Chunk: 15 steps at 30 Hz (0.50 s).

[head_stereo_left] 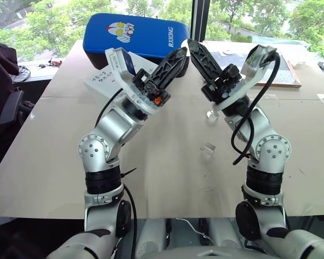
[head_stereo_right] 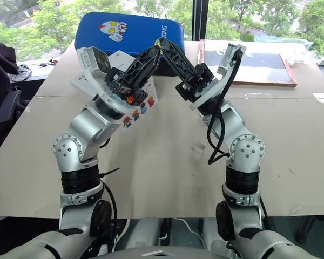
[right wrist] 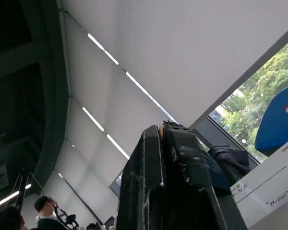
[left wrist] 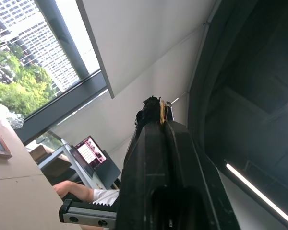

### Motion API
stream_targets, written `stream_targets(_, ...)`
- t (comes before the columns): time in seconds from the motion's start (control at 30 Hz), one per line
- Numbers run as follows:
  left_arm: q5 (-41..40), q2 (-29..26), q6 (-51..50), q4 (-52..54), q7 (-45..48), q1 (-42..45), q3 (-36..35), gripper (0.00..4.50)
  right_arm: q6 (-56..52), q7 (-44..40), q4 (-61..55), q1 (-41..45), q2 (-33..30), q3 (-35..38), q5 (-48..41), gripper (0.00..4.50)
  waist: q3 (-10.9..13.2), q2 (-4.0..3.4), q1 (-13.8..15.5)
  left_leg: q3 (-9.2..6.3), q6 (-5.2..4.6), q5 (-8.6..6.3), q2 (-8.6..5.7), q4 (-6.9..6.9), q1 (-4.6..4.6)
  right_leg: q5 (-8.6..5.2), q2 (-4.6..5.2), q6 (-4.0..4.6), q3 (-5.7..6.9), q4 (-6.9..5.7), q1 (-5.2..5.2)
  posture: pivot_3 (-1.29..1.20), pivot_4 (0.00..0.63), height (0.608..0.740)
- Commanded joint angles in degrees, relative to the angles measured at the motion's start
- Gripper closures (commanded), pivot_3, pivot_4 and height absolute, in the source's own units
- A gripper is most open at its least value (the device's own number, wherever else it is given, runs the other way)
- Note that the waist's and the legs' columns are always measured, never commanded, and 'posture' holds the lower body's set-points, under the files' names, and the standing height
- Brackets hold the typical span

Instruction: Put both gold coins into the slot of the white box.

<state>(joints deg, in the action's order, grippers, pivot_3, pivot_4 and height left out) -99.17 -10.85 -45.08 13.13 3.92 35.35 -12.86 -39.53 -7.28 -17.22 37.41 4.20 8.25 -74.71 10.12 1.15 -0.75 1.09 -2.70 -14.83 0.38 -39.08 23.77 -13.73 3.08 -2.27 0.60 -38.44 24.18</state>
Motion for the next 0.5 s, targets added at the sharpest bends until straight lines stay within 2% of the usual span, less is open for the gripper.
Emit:
stream_targets(0.03,-0.85,-0.26,0.77,2.87,0.72,-0.29,0.49,4.38,0.22,-0.80,-2.07,0.60,-0.40,-1.04,-1.41,4.50,0.00,0.00,0.00,0.00,0.00,0.00,0.00,0.00,0.00,0.00,0.00,0.00,0.00,0.00,0.00,0.00,0.150,0.740)
stream_targets(0.5,0.82,-0.18,1.46,2.85,1.13,-0.10,1.10,4.38,-2.35,-2.39,-3.08,-0.87,-2.22,-3.75,-2.72,4.50,0.00,0.00,0.01,-0.01,0.00,0.00,0.00,0.14,0.02,0.00,0.00,0.00,0.01,0.25,-0.03,0.00,0.150,0.740)
